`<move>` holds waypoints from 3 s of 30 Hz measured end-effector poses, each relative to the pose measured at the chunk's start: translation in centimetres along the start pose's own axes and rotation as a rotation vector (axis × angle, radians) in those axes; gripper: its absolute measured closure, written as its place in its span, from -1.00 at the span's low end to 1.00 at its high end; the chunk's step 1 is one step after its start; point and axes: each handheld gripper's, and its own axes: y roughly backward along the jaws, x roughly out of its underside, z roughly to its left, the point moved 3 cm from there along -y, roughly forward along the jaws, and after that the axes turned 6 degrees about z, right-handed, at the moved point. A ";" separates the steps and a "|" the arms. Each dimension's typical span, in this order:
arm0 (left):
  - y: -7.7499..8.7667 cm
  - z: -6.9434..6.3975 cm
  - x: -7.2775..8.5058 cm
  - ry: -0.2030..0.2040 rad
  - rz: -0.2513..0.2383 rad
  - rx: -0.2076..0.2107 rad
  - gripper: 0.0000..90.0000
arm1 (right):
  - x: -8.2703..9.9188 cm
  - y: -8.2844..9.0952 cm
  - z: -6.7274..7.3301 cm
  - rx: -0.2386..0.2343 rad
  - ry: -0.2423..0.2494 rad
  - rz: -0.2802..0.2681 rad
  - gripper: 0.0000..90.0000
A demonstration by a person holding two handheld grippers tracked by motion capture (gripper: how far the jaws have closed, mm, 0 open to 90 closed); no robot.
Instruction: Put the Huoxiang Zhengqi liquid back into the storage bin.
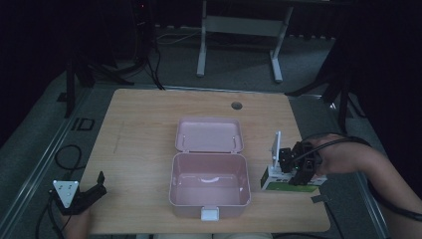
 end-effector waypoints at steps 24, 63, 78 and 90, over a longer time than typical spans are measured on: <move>0.0 0.0 0.0 0.001 -0.001 -0.001 -0.95 | -2.7 4.6 0.1 0.014 0.009 -0.017 0.37; 0.0 0.1 0.0 0.002 -0.003 0.003 -0.95 | -14.2 6.0 0.9 0.015 0.108 -0.032 0.37; 0.0 0.0 0.0 -0.003 0.000 0.004 -0.95 | -16.9 3.6 1.7 -0.011 0.127 -0.039 0.37; 0.0 0.1 0.0 -0.002 0.000 0.003 -0.95 | -18.4 0.4 1.9 -0.051 0.155 -0.036 0.37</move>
